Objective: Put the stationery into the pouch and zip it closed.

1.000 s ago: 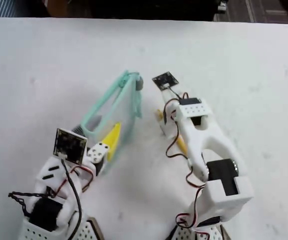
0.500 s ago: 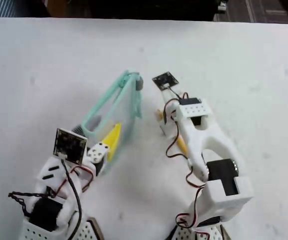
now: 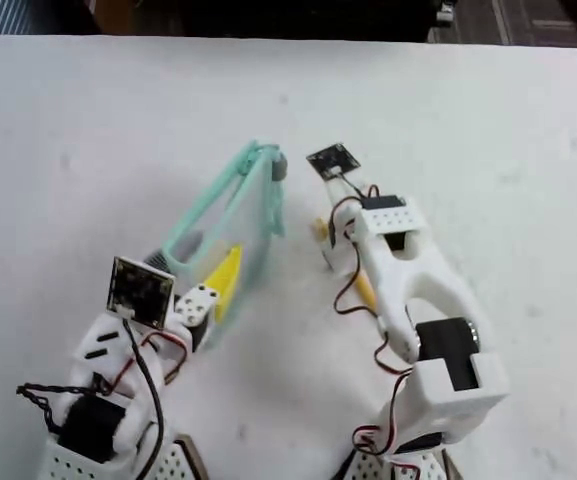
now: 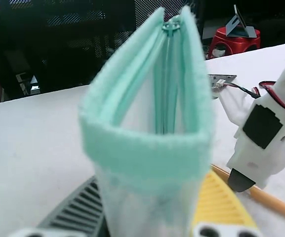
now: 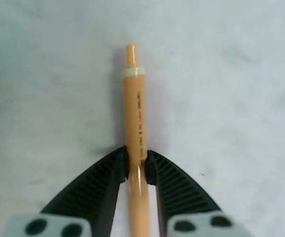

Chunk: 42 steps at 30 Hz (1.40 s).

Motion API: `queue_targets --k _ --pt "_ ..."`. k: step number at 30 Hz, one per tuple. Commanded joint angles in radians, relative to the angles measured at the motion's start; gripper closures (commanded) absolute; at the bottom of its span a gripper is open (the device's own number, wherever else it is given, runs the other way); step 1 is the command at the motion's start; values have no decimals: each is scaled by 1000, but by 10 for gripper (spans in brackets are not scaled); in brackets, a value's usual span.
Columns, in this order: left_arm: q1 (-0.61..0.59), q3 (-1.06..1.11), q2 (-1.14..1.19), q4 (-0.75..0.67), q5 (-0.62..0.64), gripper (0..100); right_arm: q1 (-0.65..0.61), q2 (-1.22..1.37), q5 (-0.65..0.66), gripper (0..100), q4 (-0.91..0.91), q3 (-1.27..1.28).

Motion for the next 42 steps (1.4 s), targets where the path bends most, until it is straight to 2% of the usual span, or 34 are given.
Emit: queue_targets --k 1,6,15,18,26,37,42 --pt "1 -9 -22 -28 -3 805 45 -8 5 982 -10 -31" --pt "1 -8 -22 -28 -3 805 70 -131 5 981 -51 37" --pt "1 -8 -22 -28 -3 805 65 -608 5 982 -404 497" --pt "1 -8 -22 -28 -3 805 65 -765 5 982 -452 606" --pt "2 -8 -22 -28 -3 805 18 -1010 8 982 -449 738" --pt "2 -8 -22 -28 -3 805 22 -1136 6 982 -444 787" --pt "2 -9 -22 -28 -3 805 51 -1202 5 982 -303 678"
